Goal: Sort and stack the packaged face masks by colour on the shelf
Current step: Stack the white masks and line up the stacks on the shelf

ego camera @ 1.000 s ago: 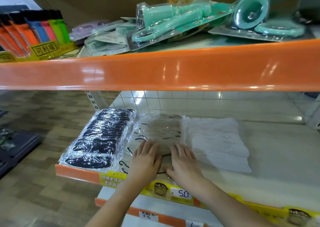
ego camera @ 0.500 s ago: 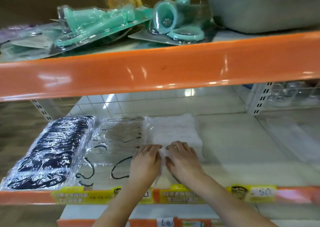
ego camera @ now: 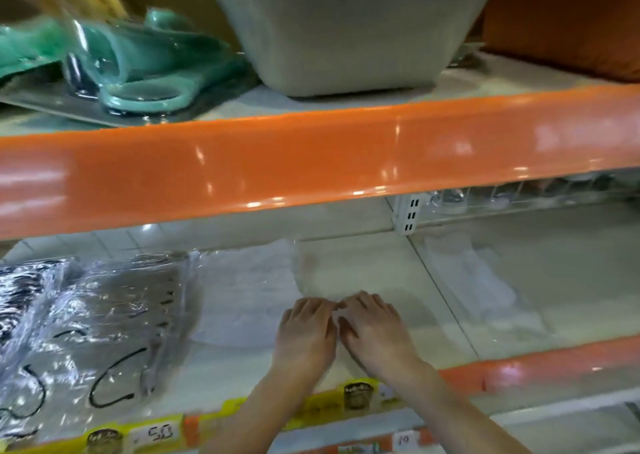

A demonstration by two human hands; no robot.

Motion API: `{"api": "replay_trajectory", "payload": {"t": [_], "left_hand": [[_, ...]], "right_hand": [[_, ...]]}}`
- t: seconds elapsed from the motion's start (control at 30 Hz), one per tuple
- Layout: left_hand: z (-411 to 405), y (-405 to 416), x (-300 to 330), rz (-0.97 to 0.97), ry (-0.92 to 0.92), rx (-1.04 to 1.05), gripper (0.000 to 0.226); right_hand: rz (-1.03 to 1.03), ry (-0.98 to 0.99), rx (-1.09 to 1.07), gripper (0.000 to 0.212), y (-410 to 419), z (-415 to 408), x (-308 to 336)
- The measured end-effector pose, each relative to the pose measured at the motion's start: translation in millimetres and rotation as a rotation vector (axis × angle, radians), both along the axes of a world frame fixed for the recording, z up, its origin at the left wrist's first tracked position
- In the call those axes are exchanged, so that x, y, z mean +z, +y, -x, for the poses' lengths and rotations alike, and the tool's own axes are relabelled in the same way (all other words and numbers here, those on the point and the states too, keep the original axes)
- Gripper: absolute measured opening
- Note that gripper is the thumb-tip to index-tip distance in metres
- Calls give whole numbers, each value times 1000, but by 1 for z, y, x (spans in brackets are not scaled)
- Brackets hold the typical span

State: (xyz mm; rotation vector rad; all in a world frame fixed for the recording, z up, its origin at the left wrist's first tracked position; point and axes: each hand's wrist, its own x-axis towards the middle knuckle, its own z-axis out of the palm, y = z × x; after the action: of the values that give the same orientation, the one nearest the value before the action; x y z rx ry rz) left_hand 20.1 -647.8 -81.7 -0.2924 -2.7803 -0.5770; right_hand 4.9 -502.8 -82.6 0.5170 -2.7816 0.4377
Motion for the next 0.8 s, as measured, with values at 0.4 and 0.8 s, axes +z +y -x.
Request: {"api": "replay_trajectory", "payload": {"t": [0.4,0.8], "left_hand": [[25,132,-6,-5,-14,-95,27],[35,228,-10,-19,11,-148,37]], "right_hand": [[38,-4,-177,32,130,20,-4],[-10,-9,-456,64,225,31,-12]]}}
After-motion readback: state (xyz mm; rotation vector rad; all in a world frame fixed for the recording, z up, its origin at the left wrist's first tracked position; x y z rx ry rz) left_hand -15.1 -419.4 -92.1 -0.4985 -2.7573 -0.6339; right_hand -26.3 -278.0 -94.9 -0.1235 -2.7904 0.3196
